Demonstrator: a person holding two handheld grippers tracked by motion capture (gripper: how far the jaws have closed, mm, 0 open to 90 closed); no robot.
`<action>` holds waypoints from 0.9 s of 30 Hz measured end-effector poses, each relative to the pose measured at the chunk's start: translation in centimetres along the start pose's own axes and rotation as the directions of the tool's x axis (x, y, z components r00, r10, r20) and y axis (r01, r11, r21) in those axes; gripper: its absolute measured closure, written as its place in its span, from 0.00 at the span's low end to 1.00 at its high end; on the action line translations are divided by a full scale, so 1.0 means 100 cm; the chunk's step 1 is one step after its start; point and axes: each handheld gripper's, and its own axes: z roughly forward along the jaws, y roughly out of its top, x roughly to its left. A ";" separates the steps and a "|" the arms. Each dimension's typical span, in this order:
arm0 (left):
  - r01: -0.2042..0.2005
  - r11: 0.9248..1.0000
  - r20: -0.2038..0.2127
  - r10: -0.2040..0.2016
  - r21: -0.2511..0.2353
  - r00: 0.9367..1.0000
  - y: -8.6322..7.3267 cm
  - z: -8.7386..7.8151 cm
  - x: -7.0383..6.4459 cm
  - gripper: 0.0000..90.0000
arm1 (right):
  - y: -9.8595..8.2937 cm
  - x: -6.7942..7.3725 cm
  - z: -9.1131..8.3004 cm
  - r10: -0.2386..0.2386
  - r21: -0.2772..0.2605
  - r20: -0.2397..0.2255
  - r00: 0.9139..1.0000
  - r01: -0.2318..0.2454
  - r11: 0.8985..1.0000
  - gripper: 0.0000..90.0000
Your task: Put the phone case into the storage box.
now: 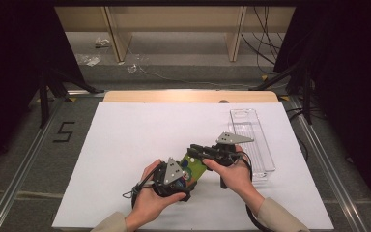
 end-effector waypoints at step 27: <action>-0.007 0.994 -0.038 0.004 -0.106 0.999 0.006 -0.012 0.010 0.26 | 0.015 0.013 -0.010 -0.072 -0.031 -0.009 0.997 0.071 0.997 0.87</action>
